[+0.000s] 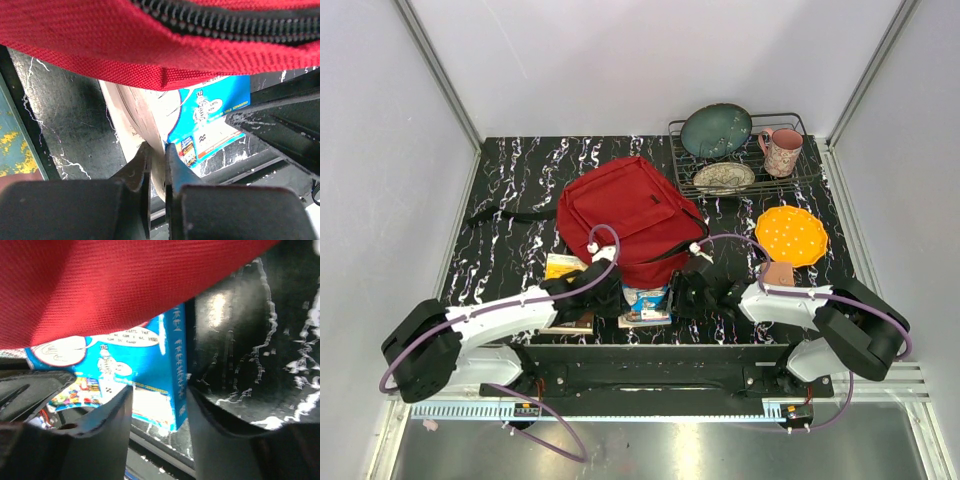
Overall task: Pack the student bag
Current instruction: Pick up the book from the center of the board.
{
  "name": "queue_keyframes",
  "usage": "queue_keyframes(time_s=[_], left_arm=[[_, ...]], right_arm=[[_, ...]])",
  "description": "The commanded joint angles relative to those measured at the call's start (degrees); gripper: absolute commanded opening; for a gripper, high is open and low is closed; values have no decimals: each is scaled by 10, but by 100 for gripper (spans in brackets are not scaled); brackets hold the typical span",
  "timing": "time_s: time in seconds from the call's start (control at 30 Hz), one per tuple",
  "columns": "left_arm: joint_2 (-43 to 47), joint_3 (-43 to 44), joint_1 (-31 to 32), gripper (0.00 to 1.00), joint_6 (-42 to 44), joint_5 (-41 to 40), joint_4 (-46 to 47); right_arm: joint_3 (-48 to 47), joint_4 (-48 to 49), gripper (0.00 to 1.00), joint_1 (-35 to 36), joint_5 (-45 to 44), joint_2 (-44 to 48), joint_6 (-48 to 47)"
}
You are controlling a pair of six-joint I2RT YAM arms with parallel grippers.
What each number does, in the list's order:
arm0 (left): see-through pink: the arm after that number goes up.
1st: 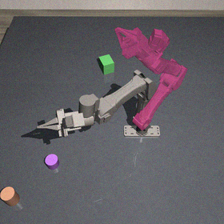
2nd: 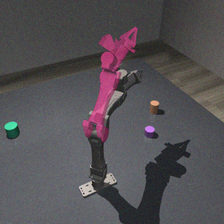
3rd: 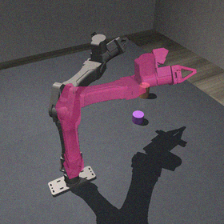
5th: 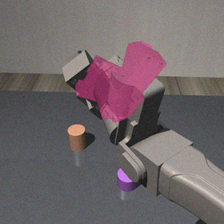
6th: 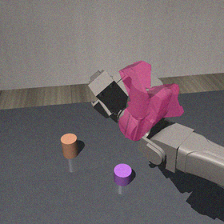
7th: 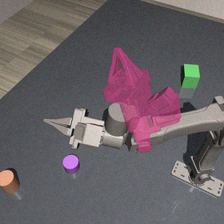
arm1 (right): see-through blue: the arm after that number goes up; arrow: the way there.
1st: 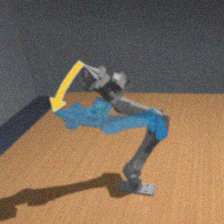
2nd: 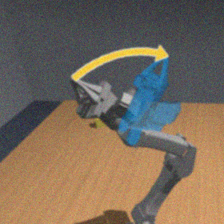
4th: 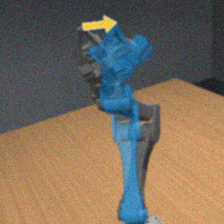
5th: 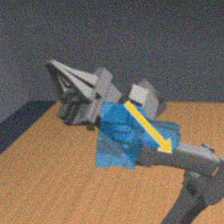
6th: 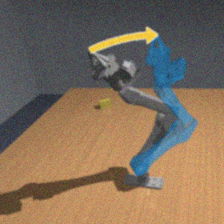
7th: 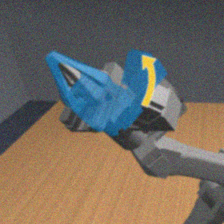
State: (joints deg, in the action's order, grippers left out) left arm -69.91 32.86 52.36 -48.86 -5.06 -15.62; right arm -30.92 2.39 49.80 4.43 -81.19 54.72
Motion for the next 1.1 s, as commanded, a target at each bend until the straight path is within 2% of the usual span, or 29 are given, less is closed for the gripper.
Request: queue_keyframes(time_s=[0.0,0.07,0.13,0.43,0.73,0.9,1.07], left_arm=[[34,27,9,0,22,11,63],[53,29,9,0,25,15,53],[86,31,9,0,27,10,31],[252,82,9,0,42,-78,-167],[318,164,9,0,63,-117,-287],[326,200,8,0,92,-82,-321],[340,231,9,0,119,-8,-340]], right_arm=[[-10,46,58,12,27,6,14],[-12,25,70,12,17,20,19],[-8,18,73,12,9,31,21],[-18,-18,77,12,-11,105,22],[-47,-56,79,12,-19,137,4],[-49,-59,79,13,-29,155,8],[-44,-69,79,13,-42,179,8]])
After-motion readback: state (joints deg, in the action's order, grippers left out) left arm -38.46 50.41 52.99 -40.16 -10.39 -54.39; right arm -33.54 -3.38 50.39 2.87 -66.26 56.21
